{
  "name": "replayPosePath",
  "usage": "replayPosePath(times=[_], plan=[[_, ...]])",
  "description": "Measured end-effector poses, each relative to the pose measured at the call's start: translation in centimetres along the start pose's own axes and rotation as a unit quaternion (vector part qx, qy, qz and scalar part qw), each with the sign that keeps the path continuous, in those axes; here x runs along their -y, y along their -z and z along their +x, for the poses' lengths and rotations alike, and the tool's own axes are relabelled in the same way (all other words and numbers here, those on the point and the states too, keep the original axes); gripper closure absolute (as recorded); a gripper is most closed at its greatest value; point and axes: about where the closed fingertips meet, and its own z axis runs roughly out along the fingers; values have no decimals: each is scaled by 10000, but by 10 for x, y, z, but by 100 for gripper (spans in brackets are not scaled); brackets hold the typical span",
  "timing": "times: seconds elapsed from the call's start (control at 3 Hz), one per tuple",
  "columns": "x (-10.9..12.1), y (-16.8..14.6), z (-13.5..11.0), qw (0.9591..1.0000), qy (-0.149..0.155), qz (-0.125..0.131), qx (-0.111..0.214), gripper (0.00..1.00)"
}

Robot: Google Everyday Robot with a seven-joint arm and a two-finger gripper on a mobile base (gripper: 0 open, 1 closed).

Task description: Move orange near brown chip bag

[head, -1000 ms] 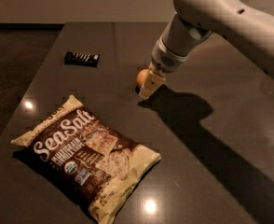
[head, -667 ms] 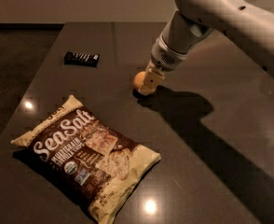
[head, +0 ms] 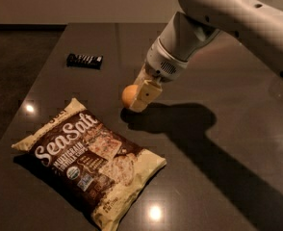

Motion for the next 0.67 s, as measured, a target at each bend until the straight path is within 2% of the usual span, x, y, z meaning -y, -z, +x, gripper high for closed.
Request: replayPosePath(times=[0.33,0.67], plan=[[-39,-10,-13,9980,527,-341,-14,100],[-63,-20,-17,9947,903,-480,-114,82]])
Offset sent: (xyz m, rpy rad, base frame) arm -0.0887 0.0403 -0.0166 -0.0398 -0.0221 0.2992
